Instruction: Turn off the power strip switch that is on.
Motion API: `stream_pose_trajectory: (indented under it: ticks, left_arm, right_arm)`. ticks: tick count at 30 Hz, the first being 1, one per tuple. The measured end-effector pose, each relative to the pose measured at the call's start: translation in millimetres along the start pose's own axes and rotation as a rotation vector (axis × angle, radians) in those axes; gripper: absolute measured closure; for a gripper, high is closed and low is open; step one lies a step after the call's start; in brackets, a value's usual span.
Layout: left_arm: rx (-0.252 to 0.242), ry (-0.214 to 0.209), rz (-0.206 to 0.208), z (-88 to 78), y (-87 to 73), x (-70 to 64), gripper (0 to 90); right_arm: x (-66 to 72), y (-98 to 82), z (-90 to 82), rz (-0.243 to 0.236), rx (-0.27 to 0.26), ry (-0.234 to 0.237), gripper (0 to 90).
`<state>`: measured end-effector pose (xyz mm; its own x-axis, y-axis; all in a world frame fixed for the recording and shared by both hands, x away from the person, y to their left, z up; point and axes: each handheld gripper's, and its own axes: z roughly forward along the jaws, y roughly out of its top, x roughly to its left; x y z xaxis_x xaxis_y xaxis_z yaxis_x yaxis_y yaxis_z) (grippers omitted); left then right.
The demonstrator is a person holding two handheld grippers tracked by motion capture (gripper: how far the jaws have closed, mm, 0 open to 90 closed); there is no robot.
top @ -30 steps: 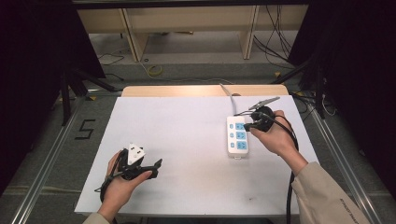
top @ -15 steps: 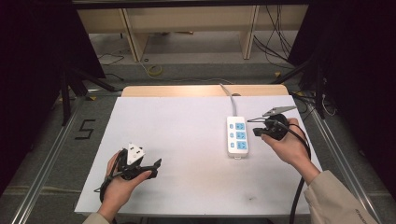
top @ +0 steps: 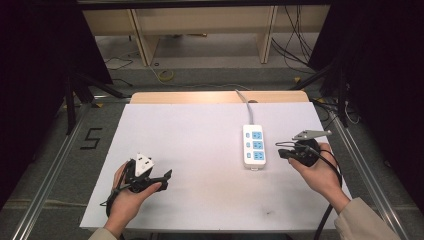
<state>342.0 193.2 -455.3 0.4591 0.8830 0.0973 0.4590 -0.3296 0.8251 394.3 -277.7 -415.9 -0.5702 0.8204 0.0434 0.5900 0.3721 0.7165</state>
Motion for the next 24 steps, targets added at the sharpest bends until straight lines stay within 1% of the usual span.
stream_pose_trajectory:
  ticks: [4,6,8,11,14,16,18,21,24]
  left_arm:
    - [0.003,-0.003,-0.001,0.4,-0.5,-0.1,18.1]
    - [0.004,-0.004,0.003,0.7,-0.5,0.1,18.1]
    - [0.003,-0.005,0.003,0.9,-0.2,-0.5,18.1]
    - [0.001,-0.007,0.005,0.3,0.4,-1.1,18.1]
    - [0.003,-0.006,0.006,0.1,0.2,-1.3,18.1]
    - [0.001,-0.004,0.004,0.0,0.3,-1.0,18.2]
    - [0.0,-0.004,0.002,0.1,0.1,-1.0,18.2]
    - [0.001,-0.003,0.002,0.1,0.3,-0.9,18.0]
    - [0.001,-0.003,0.003,0.6,0.4,-1.3,17.8]
  right_arm:
    - [2.0,-15.6,-6.0,0.017,-0.01,0.002,90.0]
    - [5.5,-23.7,-8.0,0.03,0.0,0.016,90.0]
    - [9.1,-29.3,-7.9,0.017,0.012,0.015,90.0]
    - [12.0,-34.1,-8.4,0.018,0.001,0.009,90.0]
    - [11.9,-36.4,-10.9,0.032,-0.033,-0.001,82.5]
    - [11.6,-38.1,-13.2,0.043,-0.048,-0.007,82.8]
    - [11.6,-39.4,-14.6,0.048,-0.051,-0.002,81.0]
    - [12.1,-42.2,-16.9,0.056,-0.076,0.008,74.4]
    - [12.5,-45.4,-20.5,0.065,-0.103,0.006,69.0]
